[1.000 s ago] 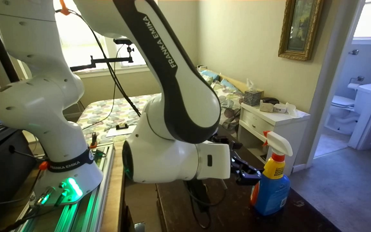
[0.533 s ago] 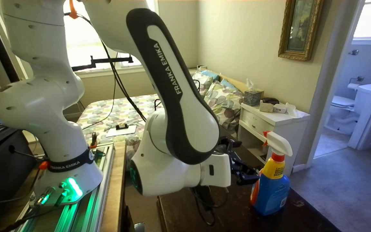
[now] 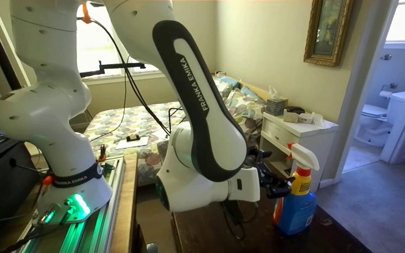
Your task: Move the blue bottle forwards
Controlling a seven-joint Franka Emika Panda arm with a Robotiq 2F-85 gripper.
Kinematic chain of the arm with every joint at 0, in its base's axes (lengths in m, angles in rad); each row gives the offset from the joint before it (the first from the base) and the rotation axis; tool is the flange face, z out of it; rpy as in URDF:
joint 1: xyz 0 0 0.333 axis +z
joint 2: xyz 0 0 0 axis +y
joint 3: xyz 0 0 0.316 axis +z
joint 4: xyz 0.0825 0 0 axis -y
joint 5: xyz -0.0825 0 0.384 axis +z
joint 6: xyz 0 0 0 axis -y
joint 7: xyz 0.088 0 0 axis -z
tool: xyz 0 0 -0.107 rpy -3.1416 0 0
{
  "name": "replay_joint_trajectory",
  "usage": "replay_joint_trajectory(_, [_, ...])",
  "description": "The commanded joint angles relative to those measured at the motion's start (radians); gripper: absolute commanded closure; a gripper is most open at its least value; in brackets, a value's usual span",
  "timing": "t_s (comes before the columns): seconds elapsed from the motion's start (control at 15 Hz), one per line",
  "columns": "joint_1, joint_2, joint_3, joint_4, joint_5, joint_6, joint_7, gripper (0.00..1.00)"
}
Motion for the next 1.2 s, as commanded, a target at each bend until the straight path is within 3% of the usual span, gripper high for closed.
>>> replay_joint_trajectory(0.0, [0.025,0.048,0.006,0.042,0.056,-0.019,-0.014,0.0])
replay_joint_trajectory(1.13, [0.036,0.032,-0.003,0.037,0.036,-0.002,0.003,0.0])
